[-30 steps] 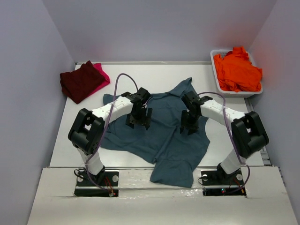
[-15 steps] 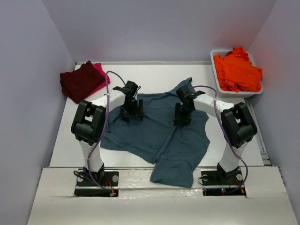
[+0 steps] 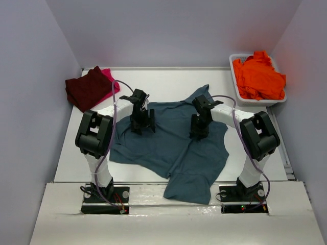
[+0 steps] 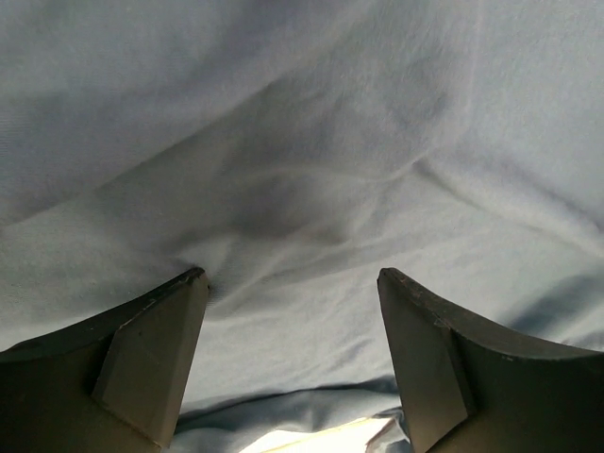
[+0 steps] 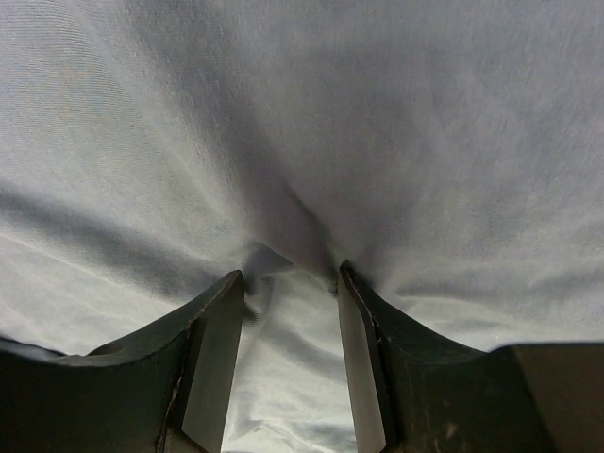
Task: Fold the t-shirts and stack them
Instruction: Flatten the tshirt out
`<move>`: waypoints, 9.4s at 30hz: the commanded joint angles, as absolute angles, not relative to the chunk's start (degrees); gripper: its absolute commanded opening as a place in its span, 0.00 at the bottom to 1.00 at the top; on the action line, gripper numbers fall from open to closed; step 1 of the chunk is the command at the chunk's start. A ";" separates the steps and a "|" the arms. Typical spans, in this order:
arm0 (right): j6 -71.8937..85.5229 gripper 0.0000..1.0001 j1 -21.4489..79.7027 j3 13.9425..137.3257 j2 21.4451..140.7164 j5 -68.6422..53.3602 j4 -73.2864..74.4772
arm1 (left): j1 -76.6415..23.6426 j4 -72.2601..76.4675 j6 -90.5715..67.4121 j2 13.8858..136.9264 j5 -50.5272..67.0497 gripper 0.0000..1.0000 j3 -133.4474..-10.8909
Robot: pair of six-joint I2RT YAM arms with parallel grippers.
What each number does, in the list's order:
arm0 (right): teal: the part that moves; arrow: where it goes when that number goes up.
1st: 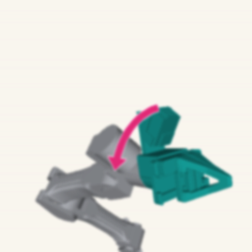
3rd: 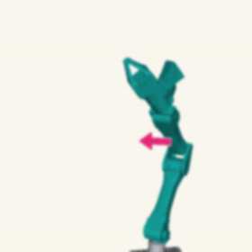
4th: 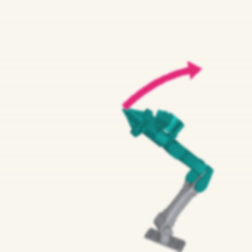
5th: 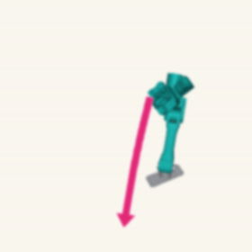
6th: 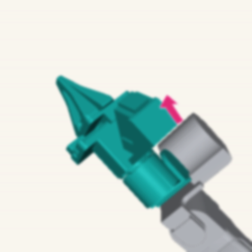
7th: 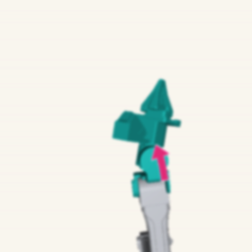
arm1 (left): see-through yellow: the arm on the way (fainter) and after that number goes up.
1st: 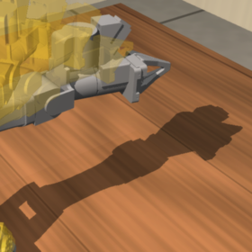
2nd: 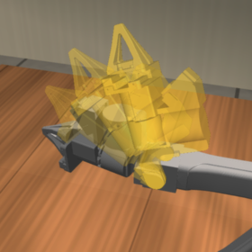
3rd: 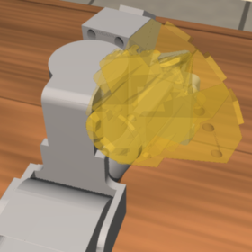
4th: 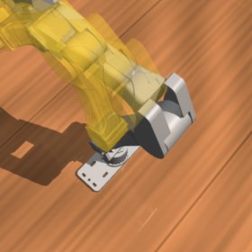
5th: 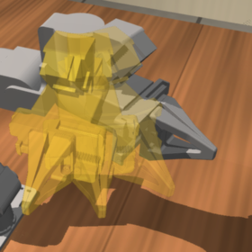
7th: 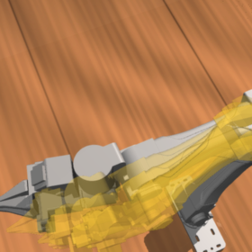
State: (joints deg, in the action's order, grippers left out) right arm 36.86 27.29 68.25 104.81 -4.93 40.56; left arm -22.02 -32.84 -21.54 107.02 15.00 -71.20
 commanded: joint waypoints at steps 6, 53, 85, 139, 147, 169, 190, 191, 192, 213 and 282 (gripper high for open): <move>37.35 0.51 26.63 61.62 98.88 -2.64 44.91 | -22.06 -32.43 -22.50 101.52 20.21 0.86 -62.14; 31.99 0.47 16.27 105.02 119.26 2.37 50.01 | -20.48 -44.56 -21.18 100.28 11.95 0.86 -89.21; 32.34 0.47 13.80 105.56 124.01 -5.01 47.02 | -19.95 -43.24 -20.57 101.07 11.87 0.86 -86.13; 31.03 0.07 14.33 131.47 136.93 -20.38 52.38 | -19.42 -42.19 -20.39 102.13 12.30 0.86 -84.29; 28.74 0.09 14.33 140.89 144.31 -31.88 51.51 | -18.90 -42.28 -20.57 101.95 12.22 0.86 -83.76; 24.79 0.43 14.85 142.82 145.64 -44.05 41.22 | -18.90 -42.89 -21.97 102.57 11.87 0.86 -84.29; 23.82 0.51 14.85 115.67 125.07 -18.03 47.81 | -18.90 -40.26 -21.09 102.13 10.37 0.86 -79.63; 23.82 0.51 14.85 114.71 125.07 -17.41 47.99 | -18.90 -40.17 -21.27 102.04 10.11 0.86 -78.76; 23.91 0.51 14.85 112.78 124.98 -16.97 47.73 | -18.11 -39.99 -21.97 101.95 9.93 0.86 -78.40; 25.31 0.47 14.85 108.54 127.26 -12.92 48.86 | -5.54 -36.65 -23.20 109.60 9.49 0.86 -83.14; 29.62 0.59 -1.76 145.21 148.82 -24.70 49.74 | 0.09 -27.34 -24.97 133.88 14.94 0.86 -127.36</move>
